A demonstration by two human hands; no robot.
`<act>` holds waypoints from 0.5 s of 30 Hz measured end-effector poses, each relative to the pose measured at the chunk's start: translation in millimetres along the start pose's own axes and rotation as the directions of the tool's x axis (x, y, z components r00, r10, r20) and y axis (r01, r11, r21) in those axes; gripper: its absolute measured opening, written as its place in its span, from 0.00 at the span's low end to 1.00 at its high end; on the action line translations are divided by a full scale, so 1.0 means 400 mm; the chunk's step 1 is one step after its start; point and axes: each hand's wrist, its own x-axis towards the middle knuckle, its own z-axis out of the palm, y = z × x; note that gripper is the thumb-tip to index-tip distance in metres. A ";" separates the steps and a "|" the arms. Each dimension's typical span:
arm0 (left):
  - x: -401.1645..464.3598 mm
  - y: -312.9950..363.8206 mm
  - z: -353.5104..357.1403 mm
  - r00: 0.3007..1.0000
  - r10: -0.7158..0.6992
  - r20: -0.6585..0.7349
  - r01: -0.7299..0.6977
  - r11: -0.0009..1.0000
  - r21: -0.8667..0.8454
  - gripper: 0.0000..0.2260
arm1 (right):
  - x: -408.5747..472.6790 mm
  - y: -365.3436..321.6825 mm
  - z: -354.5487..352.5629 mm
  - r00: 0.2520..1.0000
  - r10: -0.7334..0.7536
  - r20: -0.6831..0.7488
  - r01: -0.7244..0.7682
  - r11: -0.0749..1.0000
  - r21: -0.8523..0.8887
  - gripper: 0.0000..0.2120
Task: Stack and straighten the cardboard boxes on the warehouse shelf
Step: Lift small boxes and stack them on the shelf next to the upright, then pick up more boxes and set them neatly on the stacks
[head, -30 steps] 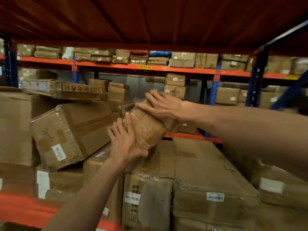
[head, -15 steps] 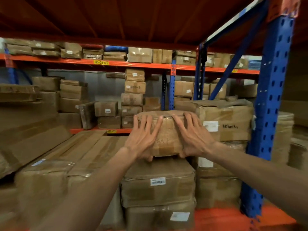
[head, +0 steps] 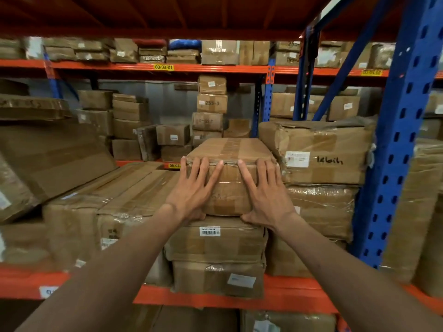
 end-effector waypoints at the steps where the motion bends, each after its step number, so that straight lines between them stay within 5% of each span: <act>1: -0.002 0.004 -0.003 1.000 -0.007 0.009 0.007 1.000 0.003 0.69 | -0.001 0.000 -0.002 1.000 0.003 0.004 -0.003 1.000 -0.002 0.71; 5: -0.014 0.007 -0.026 0.999 -0.010 0.044 0.010 1.000 0.000 0.67 | -0.006 0.005 -0.016 1.000 -0.005 0.013 0.005 1.000 -0.006 0.67; 15: -0.056 -0.160 -0.076 0.988 0.153 0.039 -0.140 0.963 -0.232 0.50 | 0.055 0.002 -0.126 0.989 -0.049 -0.141 0.047 0.999 -0.016 0.42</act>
